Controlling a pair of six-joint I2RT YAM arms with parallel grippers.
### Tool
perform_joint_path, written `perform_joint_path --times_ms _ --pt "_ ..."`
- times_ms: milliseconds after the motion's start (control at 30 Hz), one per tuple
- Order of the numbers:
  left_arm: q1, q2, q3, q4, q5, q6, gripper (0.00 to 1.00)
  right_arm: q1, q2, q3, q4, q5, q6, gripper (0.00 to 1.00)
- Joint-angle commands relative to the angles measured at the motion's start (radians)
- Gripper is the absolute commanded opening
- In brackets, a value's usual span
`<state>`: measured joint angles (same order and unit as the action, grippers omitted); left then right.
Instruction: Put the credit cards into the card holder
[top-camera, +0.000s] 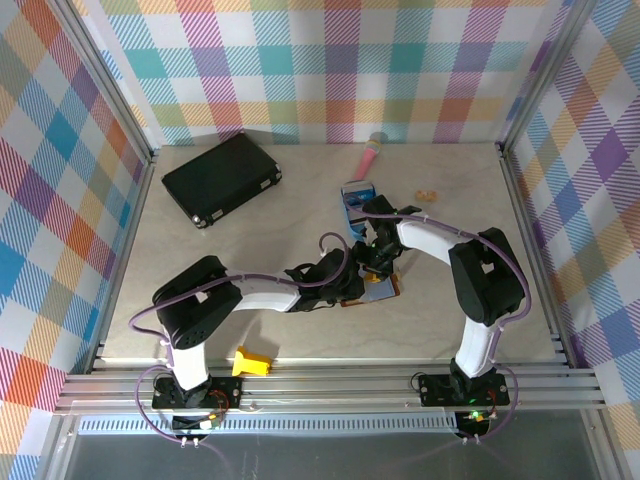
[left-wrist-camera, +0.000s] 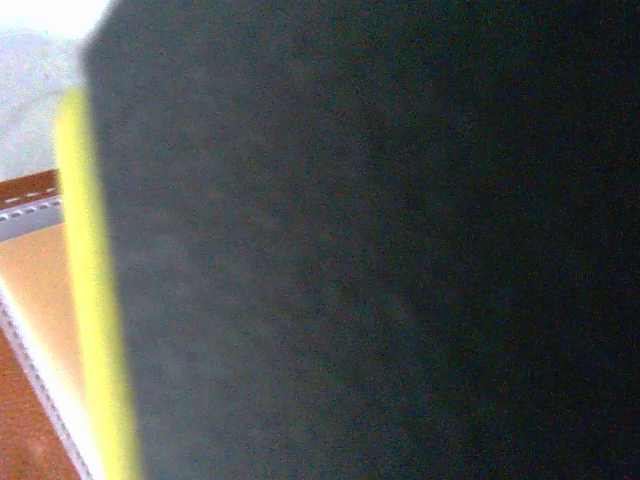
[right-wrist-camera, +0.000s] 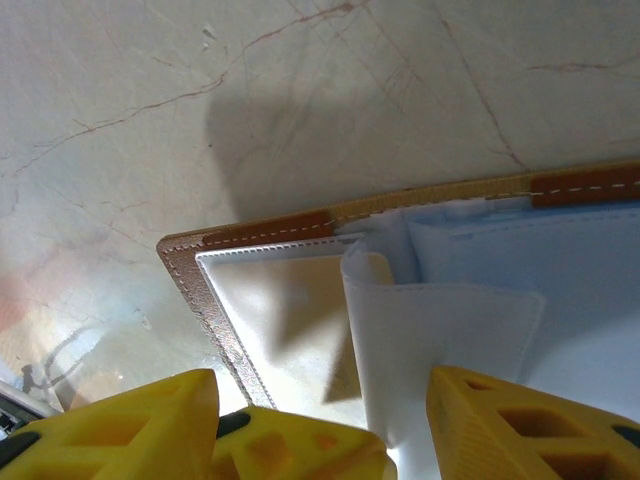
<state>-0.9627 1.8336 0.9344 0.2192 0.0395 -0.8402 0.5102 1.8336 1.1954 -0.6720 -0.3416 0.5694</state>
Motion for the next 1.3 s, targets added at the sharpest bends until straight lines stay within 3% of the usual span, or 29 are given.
perform_joint_path --times_ms 0,400,733,1033,1267 --pt "-0.019 0.015 0.032 -0.007 -0.011 0.016 0.11 0.005 -0.025 -0.010 0.000 -0.021 0.013 0.57" --pt "-0.018 -0.001 -0.003 -0.011 -0.046 0.004 0.08 -0.069 -0.178 -0.058 -0.014 0.060 -0.102 0.69" --pt "-0.018 -0.007 0.000 -0.015 -0.046 0.009 0.08 -0.072 -0.093 -0.065 0.036 -0.048 -0.174 0.69" --pt "-0.018 -0.008 0.003 -0.018 -0.044 0.016 0.08 -0.070 -0.040 -0.071 0.074 -0.138 -0.146 0.68" --pt "-0.017 -0.065 -0.004 -0.065 -0.067 0.030 0.10 -0.064 -0.072 -0.090 0.144 -0.222 -0.074 0.61"
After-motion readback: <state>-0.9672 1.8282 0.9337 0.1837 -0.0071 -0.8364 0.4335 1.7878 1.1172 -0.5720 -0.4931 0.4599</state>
